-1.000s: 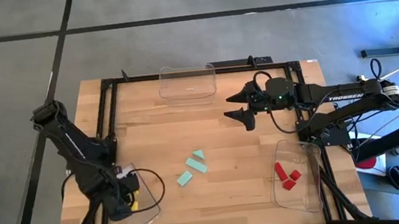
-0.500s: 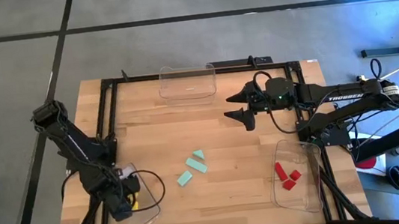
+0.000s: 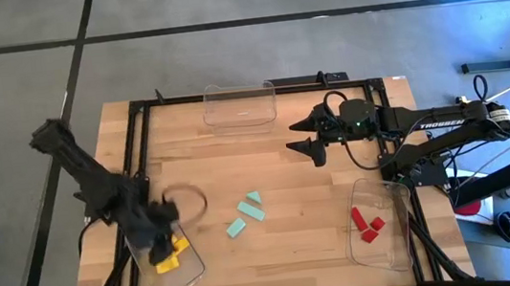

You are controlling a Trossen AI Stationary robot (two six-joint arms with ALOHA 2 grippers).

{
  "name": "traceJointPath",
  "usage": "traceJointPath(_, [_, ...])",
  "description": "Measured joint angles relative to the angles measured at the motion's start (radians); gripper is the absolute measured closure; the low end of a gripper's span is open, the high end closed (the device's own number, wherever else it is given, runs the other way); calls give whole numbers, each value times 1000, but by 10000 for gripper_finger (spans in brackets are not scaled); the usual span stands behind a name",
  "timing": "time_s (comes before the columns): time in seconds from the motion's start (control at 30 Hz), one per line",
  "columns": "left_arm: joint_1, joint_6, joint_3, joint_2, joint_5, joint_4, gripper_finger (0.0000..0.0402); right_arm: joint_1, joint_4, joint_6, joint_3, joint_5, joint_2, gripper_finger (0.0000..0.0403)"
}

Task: Sort & place blocks by color
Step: Put the top blue block into the top center transparent bin

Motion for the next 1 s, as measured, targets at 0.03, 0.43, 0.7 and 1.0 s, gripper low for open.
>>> traceJointPath(0.03, [31, 45, 22, -22, -65, 2, 163, 0, 0, 2, 0, 0, 0, 68])
traceJointPath(0.43, [583, 841, 81, 136, -56, 225, 163, 1, 6, 30, 0, -27, 0, 68])
traceJointPath(0.7, [702, 1071, 80, 369, 59, 534, 163, 3, 116, 34, 0, -80, -1, 68])
traceJointPath(1.0, [673, 1066, 43, 515, 80, 752, 163, 13, 136, 32, 0, -80, -14, 68])
